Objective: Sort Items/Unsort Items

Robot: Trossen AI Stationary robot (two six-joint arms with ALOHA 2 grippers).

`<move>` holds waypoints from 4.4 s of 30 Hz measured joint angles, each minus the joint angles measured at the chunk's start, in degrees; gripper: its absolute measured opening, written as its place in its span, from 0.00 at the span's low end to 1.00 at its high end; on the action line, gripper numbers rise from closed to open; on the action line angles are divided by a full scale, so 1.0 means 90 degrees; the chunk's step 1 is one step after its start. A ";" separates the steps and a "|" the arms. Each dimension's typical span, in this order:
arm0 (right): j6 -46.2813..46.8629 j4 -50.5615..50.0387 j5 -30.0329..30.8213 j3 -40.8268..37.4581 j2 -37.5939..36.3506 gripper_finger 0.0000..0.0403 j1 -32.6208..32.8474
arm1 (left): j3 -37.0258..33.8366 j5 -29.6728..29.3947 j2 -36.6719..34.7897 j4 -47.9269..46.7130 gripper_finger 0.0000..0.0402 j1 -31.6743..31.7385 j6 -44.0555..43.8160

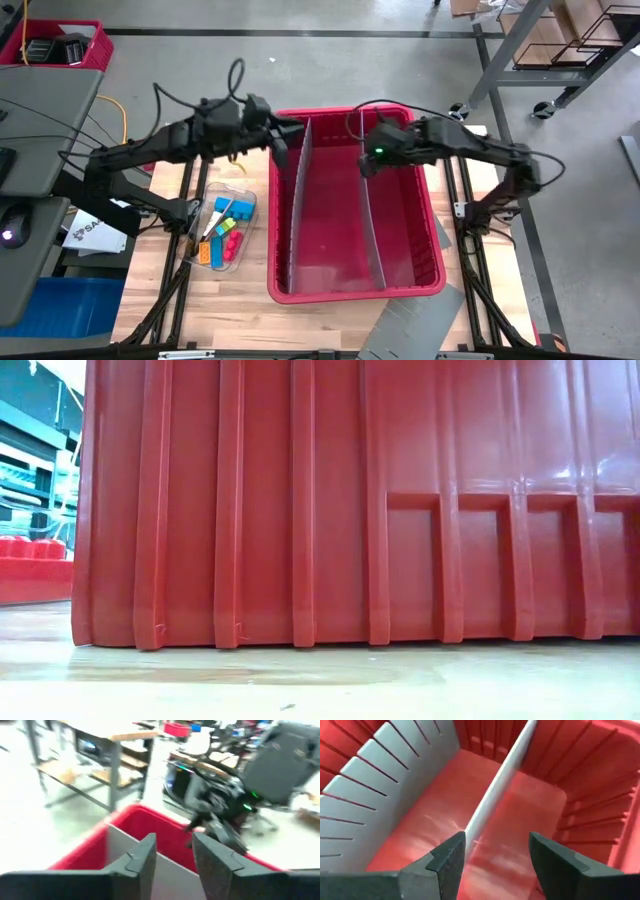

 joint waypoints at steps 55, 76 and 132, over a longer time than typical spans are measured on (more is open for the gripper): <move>0.1506 -0.0349 -0.0350 0.0440 0.2266 0.50 -0.0080 | 0.0373 0.0866 0.0306 -0.2915 0.49 0.1220 0.0356; 0.0675 -0.0549 0.1060 0.3429 0.1531 0.00 0.0408 | 0.0374 0.0650 0.0271 -0.2953 0.49 0.1241 0.0858; -0.5184 1.0735 -0.1768 0.2854 -0.0226 0.00 0.0541 | 0.0133 0.4854 -0.0067 0.3748 0.49 0.1124 -0.0582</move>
